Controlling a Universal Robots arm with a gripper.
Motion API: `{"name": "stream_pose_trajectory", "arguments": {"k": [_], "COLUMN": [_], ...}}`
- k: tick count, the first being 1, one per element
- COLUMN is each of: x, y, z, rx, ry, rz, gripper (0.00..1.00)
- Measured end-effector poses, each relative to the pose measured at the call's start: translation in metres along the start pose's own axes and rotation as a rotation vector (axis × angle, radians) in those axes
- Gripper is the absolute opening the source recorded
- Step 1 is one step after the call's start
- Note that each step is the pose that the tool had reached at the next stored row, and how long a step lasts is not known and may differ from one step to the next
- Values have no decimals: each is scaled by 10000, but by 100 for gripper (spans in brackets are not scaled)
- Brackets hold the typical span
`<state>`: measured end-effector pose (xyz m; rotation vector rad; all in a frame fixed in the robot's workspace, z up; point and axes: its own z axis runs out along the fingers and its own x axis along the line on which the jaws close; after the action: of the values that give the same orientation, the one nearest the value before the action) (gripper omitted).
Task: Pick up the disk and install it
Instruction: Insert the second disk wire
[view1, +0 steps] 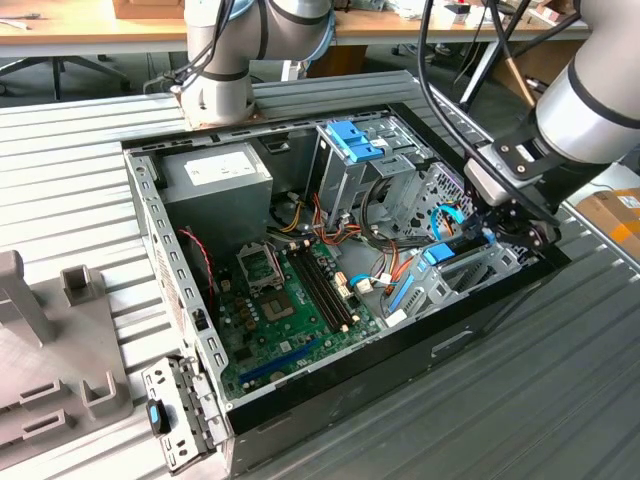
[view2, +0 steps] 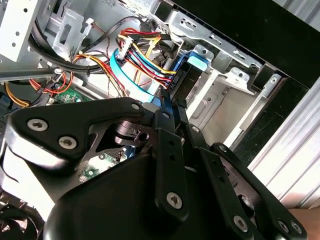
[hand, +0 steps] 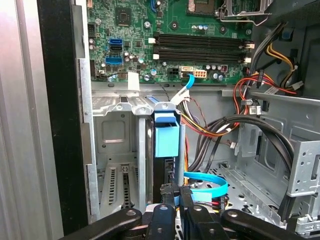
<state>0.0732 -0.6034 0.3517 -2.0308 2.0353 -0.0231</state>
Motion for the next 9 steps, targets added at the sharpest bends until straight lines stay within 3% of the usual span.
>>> {"name": "stream_pose_trajectory", "arguments": {"k": [9], "x": [10], "y": [12], "z": [56], "rx": [1], "ry": [0], "rz": [7], "gripper": [17]}}
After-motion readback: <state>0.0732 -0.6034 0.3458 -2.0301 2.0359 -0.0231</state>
